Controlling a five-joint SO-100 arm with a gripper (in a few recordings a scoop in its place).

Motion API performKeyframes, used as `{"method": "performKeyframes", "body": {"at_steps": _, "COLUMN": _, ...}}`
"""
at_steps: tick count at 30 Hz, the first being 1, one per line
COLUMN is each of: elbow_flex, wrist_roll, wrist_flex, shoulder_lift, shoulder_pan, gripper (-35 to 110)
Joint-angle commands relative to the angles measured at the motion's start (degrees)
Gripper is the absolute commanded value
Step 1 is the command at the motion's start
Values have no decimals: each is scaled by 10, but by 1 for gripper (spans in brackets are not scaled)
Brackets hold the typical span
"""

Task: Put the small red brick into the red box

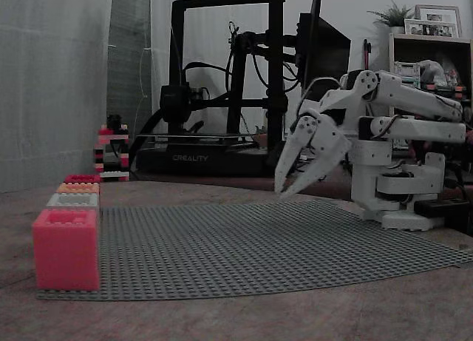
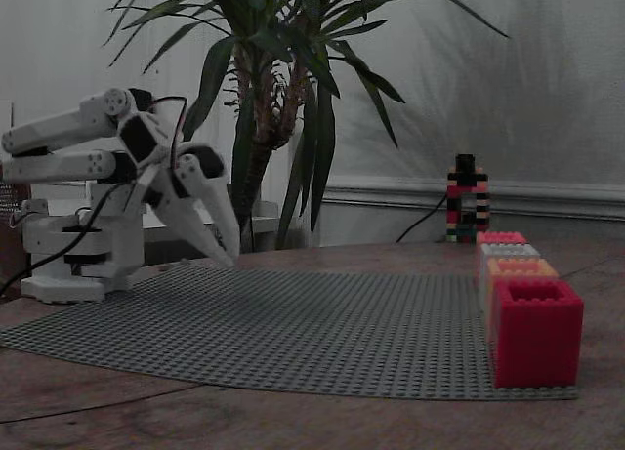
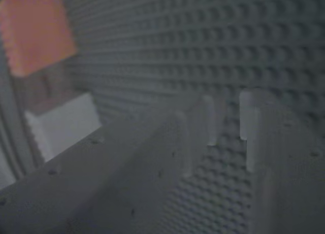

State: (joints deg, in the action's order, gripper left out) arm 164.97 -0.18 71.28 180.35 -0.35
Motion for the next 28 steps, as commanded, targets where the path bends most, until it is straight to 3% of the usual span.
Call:
{"method": "performKeyframes", "body": {"at_steps": 1, "elbow_flex": -2, "wrist_roll": 15, "wrist_flex": 46, "shoulder_lift": 33, "shoulder_pan": -15, "gripper": 0}}
{"method": "performKeyframes", "body": {"at_steps": 8, "elbow_flex": -11, "wrist_roll": 32, "wrist_flex": 91, "shoulder_lift": 41, "shoulder_pan": -22, "gripper": 0}}
{"method": "performKeyframes", "body": {"at_steps": 28, "elbow_flex": -11, "wrist_roll": 36, "wrist_flex": 91, "shoulder_lift": 41, "shoulder_pan": -21, "gripper": 0}}
